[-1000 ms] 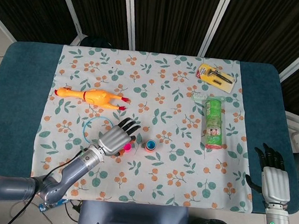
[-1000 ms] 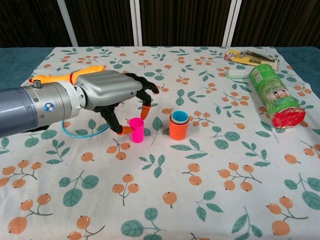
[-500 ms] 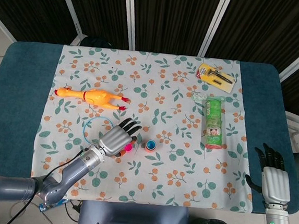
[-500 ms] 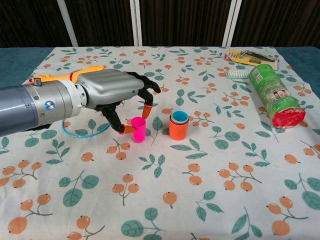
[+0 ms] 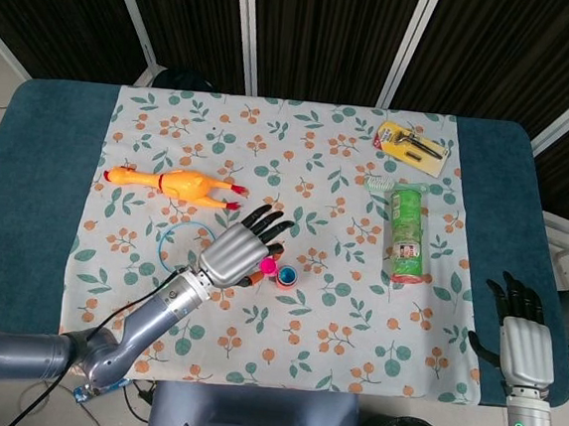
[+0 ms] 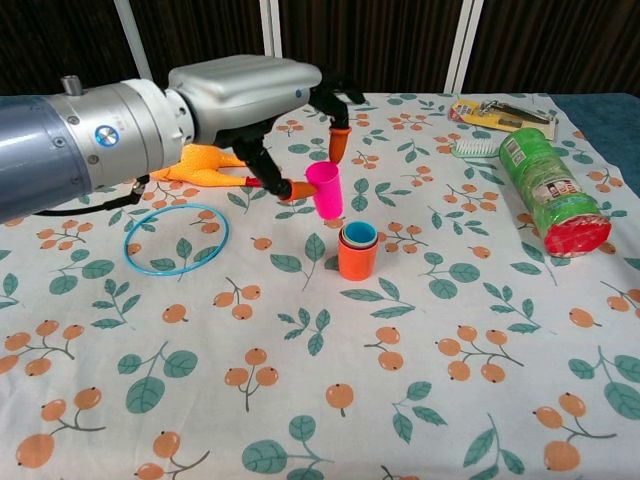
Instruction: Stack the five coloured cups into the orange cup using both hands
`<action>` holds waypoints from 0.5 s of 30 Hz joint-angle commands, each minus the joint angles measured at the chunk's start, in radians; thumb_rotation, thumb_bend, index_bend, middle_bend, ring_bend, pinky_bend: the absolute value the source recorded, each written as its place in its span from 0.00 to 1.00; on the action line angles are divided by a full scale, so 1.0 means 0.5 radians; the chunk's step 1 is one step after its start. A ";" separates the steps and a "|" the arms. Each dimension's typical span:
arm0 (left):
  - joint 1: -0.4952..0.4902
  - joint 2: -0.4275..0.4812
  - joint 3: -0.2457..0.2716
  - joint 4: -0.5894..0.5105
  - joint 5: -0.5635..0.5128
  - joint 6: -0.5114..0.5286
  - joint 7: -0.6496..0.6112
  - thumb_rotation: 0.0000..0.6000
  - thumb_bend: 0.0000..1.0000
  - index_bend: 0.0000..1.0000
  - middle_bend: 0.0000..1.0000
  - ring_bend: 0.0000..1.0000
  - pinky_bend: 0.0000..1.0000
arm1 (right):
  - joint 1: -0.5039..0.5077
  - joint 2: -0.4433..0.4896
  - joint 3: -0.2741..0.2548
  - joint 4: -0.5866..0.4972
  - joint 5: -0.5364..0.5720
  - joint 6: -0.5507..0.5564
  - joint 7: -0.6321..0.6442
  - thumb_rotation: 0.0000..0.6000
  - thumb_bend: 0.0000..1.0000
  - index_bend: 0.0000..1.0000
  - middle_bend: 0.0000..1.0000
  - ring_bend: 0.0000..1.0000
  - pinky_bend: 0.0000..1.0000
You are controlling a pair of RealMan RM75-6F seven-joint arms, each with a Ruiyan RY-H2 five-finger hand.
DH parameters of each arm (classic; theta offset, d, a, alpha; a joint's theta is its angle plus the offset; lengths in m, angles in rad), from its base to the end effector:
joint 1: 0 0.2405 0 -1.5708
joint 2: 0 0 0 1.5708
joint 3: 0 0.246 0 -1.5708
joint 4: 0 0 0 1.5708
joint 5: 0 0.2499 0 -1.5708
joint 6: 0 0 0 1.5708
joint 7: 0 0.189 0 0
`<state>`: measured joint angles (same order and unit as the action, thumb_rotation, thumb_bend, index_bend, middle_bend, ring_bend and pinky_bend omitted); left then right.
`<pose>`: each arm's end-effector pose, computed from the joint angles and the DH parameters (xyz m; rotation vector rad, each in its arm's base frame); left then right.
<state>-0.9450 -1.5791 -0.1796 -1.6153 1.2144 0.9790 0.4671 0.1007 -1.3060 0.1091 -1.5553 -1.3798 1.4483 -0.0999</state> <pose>0.0037 0.3508 -0.0873 -2.1309 -0.6290 -1.1405 -0.3184 -0.2460 0.0733 1.2737 -0.9722 0.8902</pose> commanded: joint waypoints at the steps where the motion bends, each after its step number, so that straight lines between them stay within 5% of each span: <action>1: -0.040 -0.059 -0.048 0.034 0.010 0.006 -0.010 1.00 0.30 0.49 0.10 0.00 0.00 | 0.001 0.000 -0.001 0.000 -0.002 -0.003 0.003 1.00 0.34 0.15 0.00 0.00 0.08; 15: -0.104 -0.203 -0.095 0.155 -0.127 -0.035 0.072 1.00 0.30 0.49 0.10 0.00 0.00 | -0.008 0.021 0.003 -0.012 -0.010 0.011 0.024 1.00 0.34 0.16 0.00 0.00 0.08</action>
<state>-0.9953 -1.6778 -0.2278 -1.5407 1.1543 0.9646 0.5016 0.0969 -1.2957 0.1107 -1.5614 -1.3850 1.4540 -0.0877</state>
